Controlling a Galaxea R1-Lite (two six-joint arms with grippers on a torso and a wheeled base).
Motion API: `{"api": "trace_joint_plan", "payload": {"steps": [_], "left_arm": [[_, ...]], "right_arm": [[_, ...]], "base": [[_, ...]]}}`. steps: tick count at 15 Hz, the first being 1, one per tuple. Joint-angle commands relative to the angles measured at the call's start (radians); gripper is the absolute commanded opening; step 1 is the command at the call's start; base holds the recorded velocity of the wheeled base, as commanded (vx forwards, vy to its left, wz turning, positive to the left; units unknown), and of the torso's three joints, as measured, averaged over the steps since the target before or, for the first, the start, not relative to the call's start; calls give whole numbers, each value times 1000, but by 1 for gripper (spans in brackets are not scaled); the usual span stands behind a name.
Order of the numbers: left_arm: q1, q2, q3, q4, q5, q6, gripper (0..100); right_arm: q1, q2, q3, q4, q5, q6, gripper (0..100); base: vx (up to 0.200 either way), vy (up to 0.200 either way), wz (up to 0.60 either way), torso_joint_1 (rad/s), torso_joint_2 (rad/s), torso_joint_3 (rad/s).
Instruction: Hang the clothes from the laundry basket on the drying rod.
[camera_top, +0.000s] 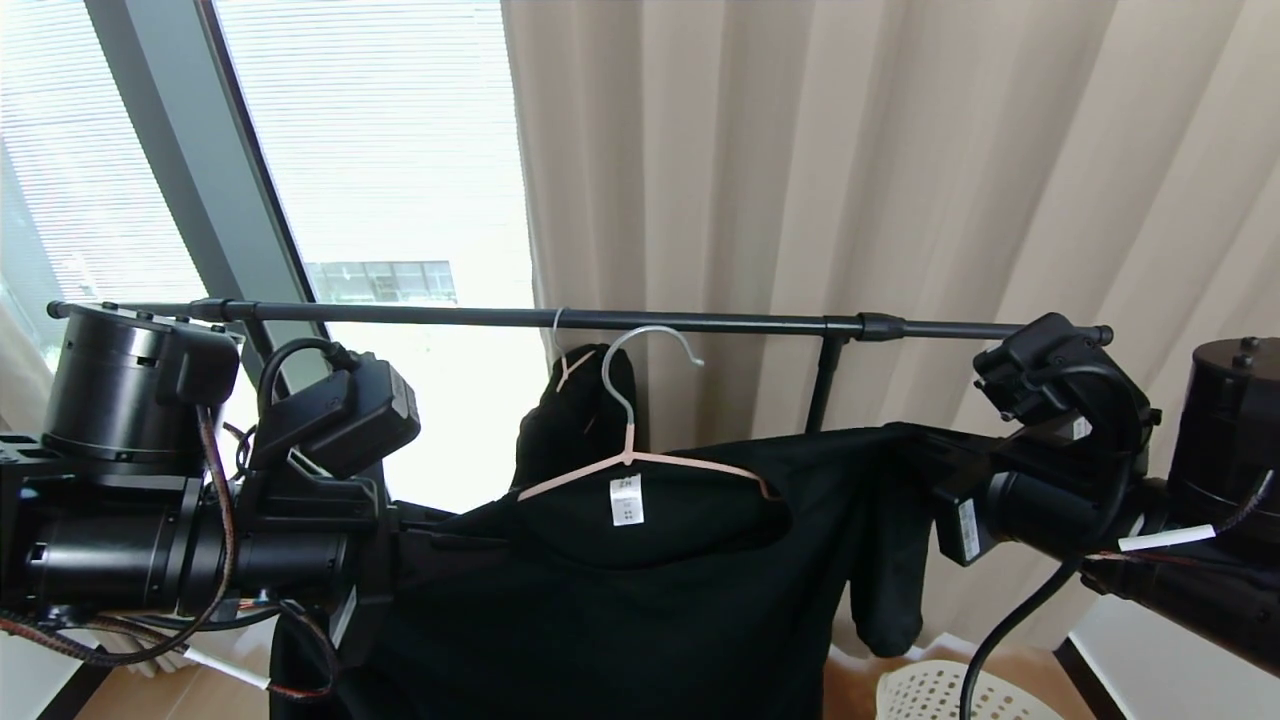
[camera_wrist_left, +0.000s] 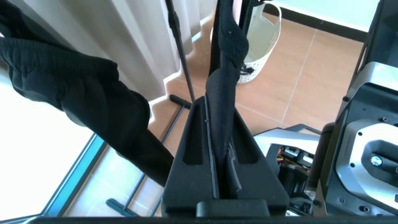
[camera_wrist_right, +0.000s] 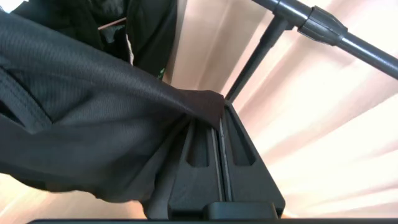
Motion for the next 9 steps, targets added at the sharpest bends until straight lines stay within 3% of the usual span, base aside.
{"api": "trace_joint_plan", "payload": {"steps": [1, 9], "left_arm": [[-5, -7, 1, -1, 0, -1, 0], [-5, -29, -5, -3, 0, -9, 0]], "right_arm": [[0, 17, -1, 0, 4, 0, 0], [-4, 59, 10, 0, 43, 1, 0]], "base": [[0, 0, 0, 0, 0, 0], [0, 0, 0, 0, 0, 0]]}}
